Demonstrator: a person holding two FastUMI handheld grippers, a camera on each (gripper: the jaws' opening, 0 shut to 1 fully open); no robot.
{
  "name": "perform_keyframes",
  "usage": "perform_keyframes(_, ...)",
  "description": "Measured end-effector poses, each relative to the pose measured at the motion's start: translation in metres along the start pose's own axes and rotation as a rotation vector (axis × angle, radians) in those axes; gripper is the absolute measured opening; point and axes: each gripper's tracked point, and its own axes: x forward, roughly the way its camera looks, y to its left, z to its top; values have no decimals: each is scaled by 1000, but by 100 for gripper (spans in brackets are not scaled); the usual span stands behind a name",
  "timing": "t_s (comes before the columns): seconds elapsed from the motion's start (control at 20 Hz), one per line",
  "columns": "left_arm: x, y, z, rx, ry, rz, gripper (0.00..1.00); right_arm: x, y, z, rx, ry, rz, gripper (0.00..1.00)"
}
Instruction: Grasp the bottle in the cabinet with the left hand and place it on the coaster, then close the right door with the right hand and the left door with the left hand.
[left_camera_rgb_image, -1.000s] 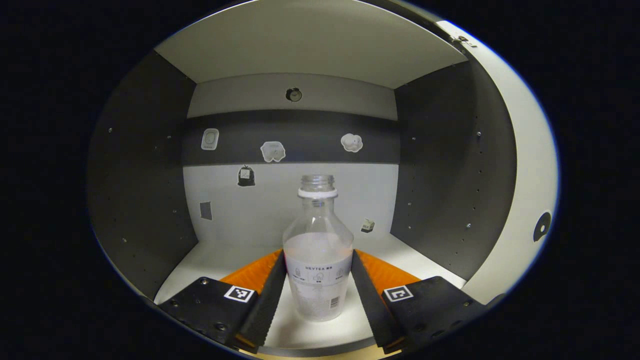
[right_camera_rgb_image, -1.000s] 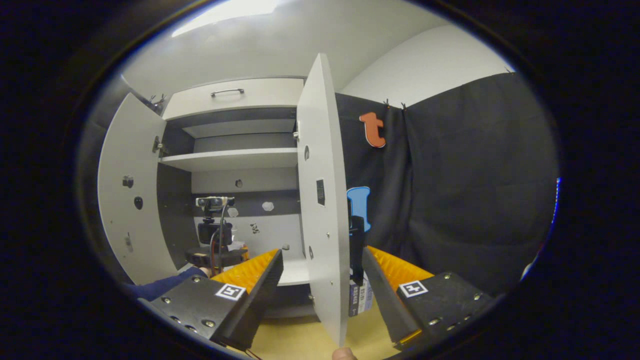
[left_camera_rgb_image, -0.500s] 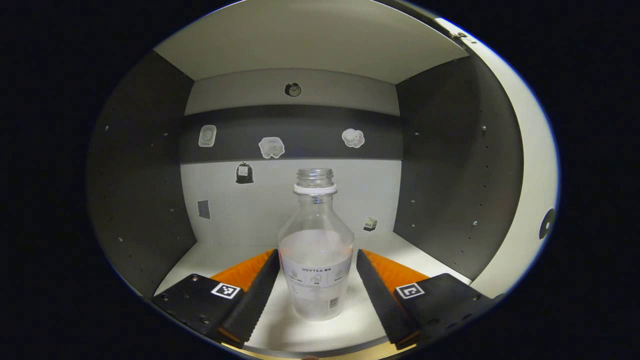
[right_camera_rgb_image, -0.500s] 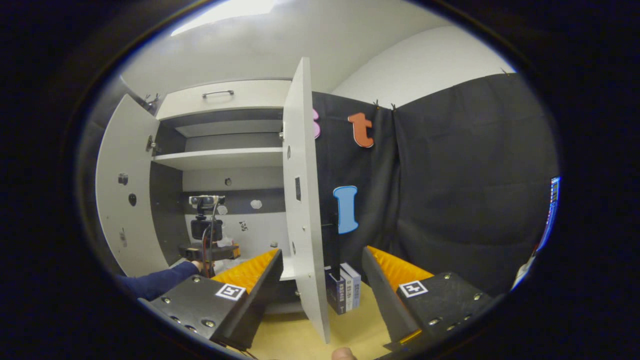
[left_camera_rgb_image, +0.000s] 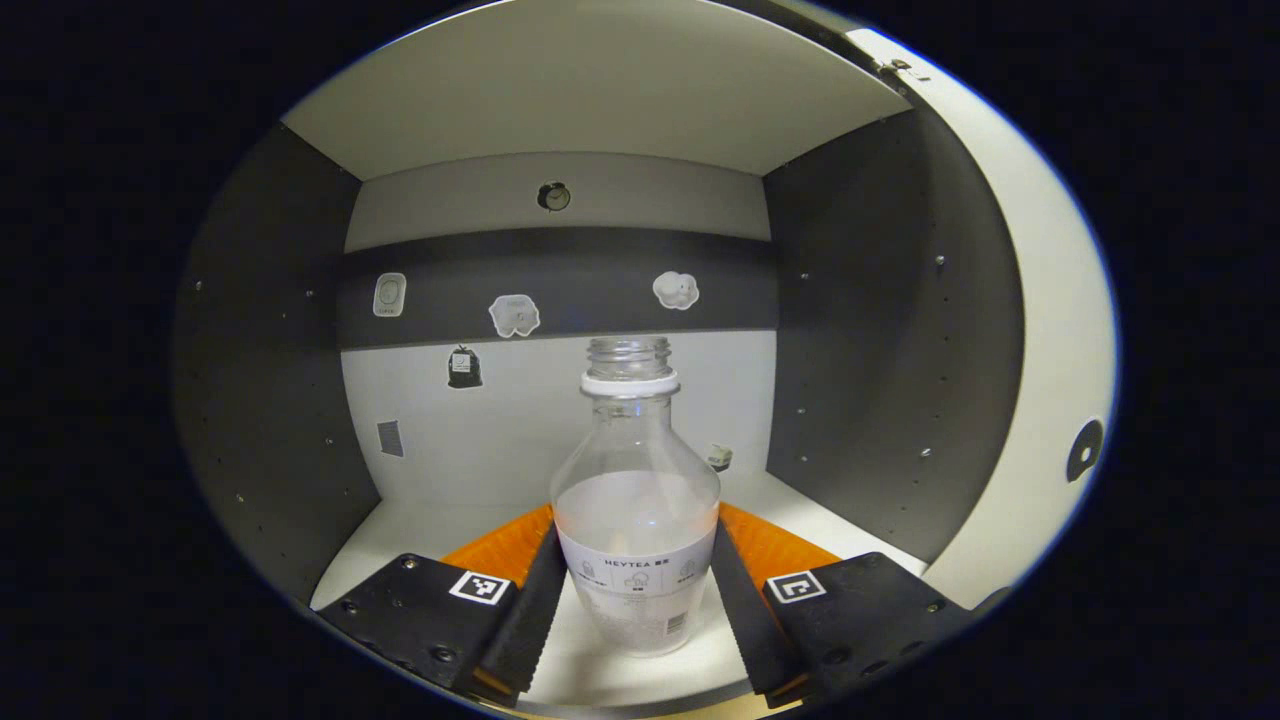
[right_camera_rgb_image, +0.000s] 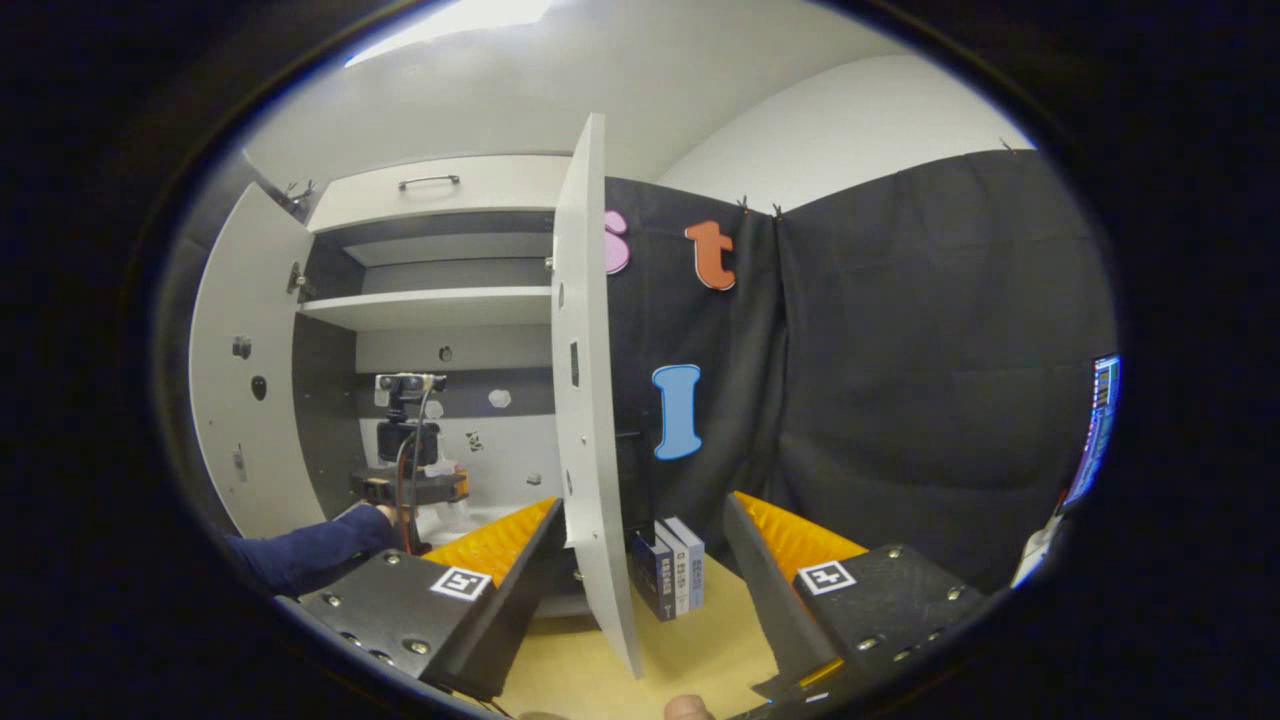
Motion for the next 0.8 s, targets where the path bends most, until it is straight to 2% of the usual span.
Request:
perform_keyframes(0.4,-88,-54,6,7,-64,-175,78,-17,-27,7,0,-12,-42,96)
perform_keyframes(0.55,-120,-78,-8,11,-56,-239,78,-24,-38,9,-5,-13,-60,99)
perform_keyframes(0.75,-155,-102,-36,6,-54,-317,78,-32,-54,16,-17,-26,-85,99)
perform_keyframes(0.8,-160,-106,-44,10,-55,-329,78,-33,-58,16,-22,-27,-91,96)
